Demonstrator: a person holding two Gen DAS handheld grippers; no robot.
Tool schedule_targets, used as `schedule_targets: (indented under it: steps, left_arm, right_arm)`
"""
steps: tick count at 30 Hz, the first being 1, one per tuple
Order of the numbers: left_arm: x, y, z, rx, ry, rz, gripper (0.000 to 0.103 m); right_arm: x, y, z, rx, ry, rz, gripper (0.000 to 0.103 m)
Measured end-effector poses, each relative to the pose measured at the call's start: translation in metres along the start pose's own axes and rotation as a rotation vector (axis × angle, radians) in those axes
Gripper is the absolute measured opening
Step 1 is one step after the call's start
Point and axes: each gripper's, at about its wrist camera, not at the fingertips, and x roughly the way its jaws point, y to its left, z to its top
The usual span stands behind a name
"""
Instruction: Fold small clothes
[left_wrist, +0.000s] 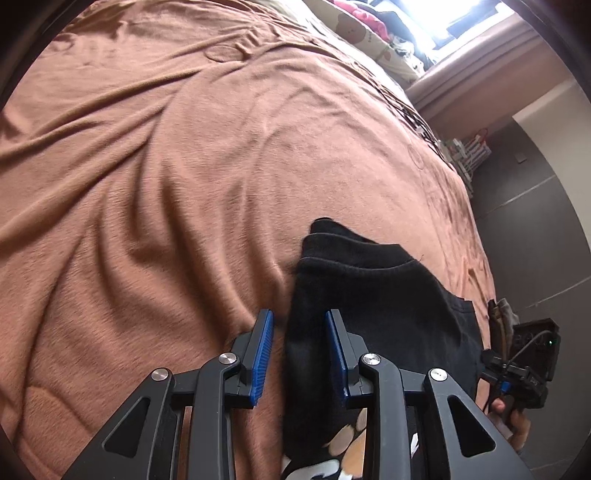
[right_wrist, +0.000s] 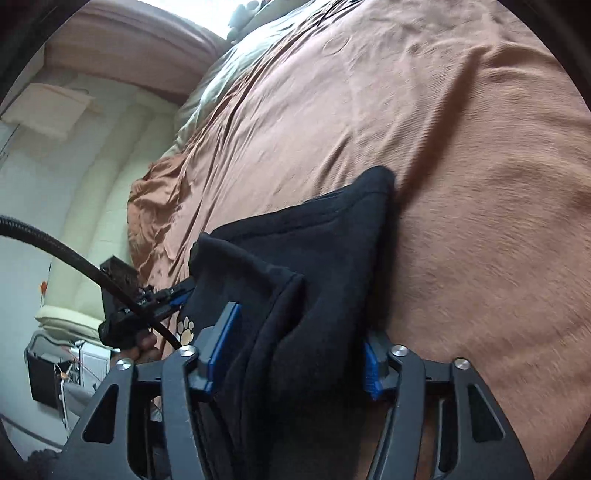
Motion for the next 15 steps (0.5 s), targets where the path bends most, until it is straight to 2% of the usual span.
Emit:
schedule_targets:
  steps: [3, 5, 7, 11, 15]
  left_arm:
    - [0.008, -0.009, 0.004, 0.031, 0.006, -0.016, 0.031]
    - [0.014, -0.012, 0.007, 0.04, 0.008, -0.015, 0.031]
    - [0.017, -0.013, 0.01, 0.041, 0.002, -0.017, 0.027]
    - [0.013, -0.018, 0.01, 0.058, -0.01, -0.012, 0.01]
    - [-0.007, -0.026, 0.011, 0.059, -0.044, -0.054, 0.007]
  right_arm:
    - [0.013, -0.001, 0.008, -0.013, 0.015, 0.001, 0.039]
    - [0.02, -0.003, 0.014, -0.021, 0.02, -0.021, 0.027]
    - [0.02, 0.001, 0.015, -0.044, 0.021, -0.042, 0.022]
    - [0.014, 0.023, 0.008, -0.124, -0.002, -0.102, 0.018]
    - [0.004, 0.05, 0.0, -0.18, -0.044, -0.147, 0.017]
